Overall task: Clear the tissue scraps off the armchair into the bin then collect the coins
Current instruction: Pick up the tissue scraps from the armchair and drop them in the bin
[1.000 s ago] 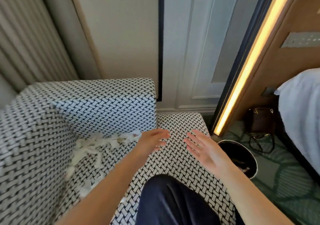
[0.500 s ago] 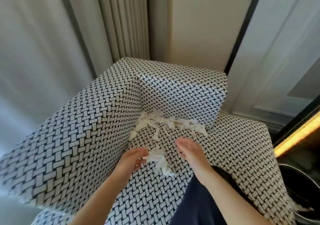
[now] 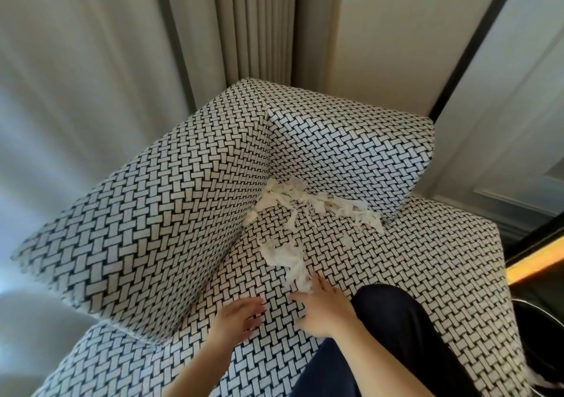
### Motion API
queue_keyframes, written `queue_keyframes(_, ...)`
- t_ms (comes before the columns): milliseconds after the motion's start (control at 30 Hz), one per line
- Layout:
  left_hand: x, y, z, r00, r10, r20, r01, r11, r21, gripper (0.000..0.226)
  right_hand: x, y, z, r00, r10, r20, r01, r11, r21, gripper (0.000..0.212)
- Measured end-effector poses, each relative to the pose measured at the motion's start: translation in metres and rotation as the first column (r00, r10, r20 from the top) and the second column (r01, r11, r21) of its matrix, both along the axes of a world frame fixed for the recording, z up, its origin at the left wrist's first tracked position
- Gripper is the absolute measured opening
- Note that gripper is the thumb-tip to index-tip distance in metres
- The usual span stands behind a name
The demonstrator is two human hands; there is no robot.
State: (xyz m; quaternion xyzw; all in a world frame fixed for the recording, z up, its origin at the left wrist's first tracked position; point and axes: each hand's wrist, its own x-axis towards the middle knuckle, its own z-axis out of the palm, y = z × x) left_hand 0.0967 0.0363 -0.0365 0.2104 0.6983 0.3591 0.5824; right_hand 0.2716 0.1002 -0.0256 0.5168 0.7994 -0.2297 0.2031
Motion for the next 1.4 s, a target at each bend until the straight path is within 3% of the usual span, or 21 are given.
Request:
queue_keyframes(167, 0.004, 0.003, -0.003, 1.0, 0.019, 0.006, -0.019, 1.0, -0.002, 0.016, 0.001, 0.002, 0.009, 0.997, -0.022, -0.077, 0.023, 1.0, 0.017, 0.06)
queue_keyframes(267, 0.004, 0.008, -0.002, 1.0, 0.0, 0.001, 0.0, 1.0, 0.031, 0.017, 0.002, -0.001, 0.011, 0.961, -0.12, -0.25, 0.137, 0.989, 0.053, 0.051)
queue_keyframes(467, 0.012, 0.025, 0.002, 0.992, -0.031, -0.12, 0.044, 0.993, 0.113, 0.019, 0.005, -0.001, 0.007, 0.756, -0.286, -0.589, 0.389, 0.92, 0.053, 0.026)
queue_keyframes(633, 0.028, 0.042, 0.003, 0.961, -0.092, -0.26, 0.153, 0.962, 0.226, 0.038, 0.005, -0.002, 0.012, 0.527, -0.358, -0.771, 0.534, 0.845, -0.027, 0.011)
queue_keyframes(767, 0.036, 0.055, -0.001, 0.866, -0.069, -0.496, 0.248, 0.92, 0.304, 0.053, 0.01, -0.001, 0.024, 0.215, -0.475, -0.853, 0.669, 0.708, -0.226, 0.016)
queue_keyframes(833, 0.037, 0.062, -0.004, 0.802, -0.135, -0.582, 0.334, 0.909, 0.251, 0.062, 0.014, 0.0, 0.03, 0.047, -0.521, -0.852, 0.696, 0.629, -0.347, 0.02)
queue_keyframes(900, 0.033, 0.067, -0.008, 0.685, -0.297, -0.665, 0.497, 0.858, 0.128, 0.069, 0.017, 0.0, 0.033, -0.064, -0.539, -0.84, 0.684, 0.589, -0.431, 0.022)
queue_keyframes(1067, 0.022, 0.078, -0.022, 0.314, -0.597, -0.739, 0.765, 0.619, -0.176, 0.058, 0.019, 0.001, 0.033, -0.106, -0.586, -0.803, 0.648, 0.572, -0.503, 0.021)
queue_keyframes(1133, 0.017, 0.076, -0.027, 0.251, -0.633, -0.732, 0.789, 0.572, -0.225, 0.054, 0.02, 0.002, 0.033, -0.117, -0.601, -0.791, 0.639, 0.564, -0.523, 0.018)
queue_keyframes(1333, 0.014, 0.063, -0.02, 0.148, -0.463, -0.874, 0.769, 0.61, -0.193, 0.037, 0.021, 0.0, 0.036, -0.127, -0.616, -0.777, 0.622, 0.561, -0.546, 0.012)
queue_keyframes(1400, 0.014, 0.062, -0.015, 0.131, -0.434, -0.892, 0.781, 0.599, -0.176, 0.031, 0.022, -0.001, 0.036, -0.177, -0.624, -0.761, 0.598, 0.547, -0.586, 0.012)
